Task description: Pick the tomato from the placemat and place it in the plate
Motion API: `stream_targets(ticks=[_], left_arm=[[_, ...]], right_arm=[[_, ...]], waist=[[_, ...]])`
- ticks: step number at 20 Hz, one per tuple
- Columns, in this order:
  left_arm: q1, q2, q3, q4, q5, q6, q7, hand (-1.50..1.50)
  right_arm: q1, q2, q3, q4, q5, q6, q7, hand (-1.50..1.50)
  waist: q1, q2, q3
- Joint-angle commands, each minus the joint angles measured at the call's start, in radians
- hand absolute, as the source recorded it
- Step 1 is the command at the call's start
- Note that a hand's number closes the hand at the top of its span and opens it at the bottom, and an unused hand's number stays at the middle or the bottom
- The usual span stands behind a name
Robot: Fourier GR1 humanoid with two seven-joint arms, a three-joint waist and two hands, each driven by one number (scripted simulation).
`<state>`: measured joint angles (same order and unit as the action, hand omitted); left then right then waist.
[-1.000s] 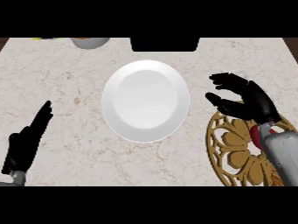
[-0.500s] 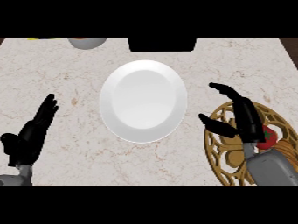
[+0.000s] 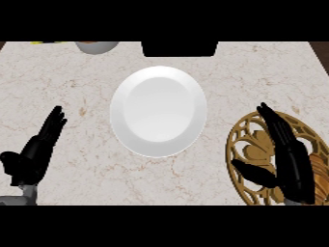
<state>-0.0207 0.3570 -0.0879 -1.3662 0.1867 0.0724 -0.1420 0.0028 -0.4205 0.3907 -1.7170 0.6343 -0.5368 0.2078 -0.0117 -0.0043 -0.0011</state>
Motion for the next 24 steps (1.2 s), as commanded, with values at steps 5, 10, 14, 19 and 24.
stream_targets(ticks=[5, 10, 14, 19, 24], left_arm=[[0.003, 0.011, 0.016, 0.009, -0.006, -0.024, -0.018, 0.0], [-0.042, -0.016, 0.011, 0.004, -0.016, 0.011, 0.039, 0.0], [-0.048, -0.016, 0.029, 0.069, -0.019, -0.039, -0.032, 0.0], [-0.009, -0.038, 0.023, -0.018, -0.04, -0.028, 0.014, 0.0], [-0.097, -0.058, 0.058, 0.117, -0.051, -0.031, -0.01, 0.0]], right_arm=[[0.034, -0.161, -0.024, -0.212, 0.205, 0.318, 0.394, -1.5], [0.04, -0.207, 0.01, -0.293, 0.2, 0.587, 0.593, -1.5], [-0.005, -0.137, 0.023, -0.35, 0.173, 0.737, 0.736, -1.5], [-0.037, -0.102, -0.023, -0.251, 0.198, 0.795, 0.743, -1.5], [-0.035, -0.137, -0.081, -0.203, 0.175, 0.876, 0.72, -1.5]], waist=[[0.001, -0.001, -0.003], [0.003, 0.001, -0.002], [0.009, 0.004, 0.0], [0.015, 0.004, 0.001], [0.006, 0.006, 0.001]])
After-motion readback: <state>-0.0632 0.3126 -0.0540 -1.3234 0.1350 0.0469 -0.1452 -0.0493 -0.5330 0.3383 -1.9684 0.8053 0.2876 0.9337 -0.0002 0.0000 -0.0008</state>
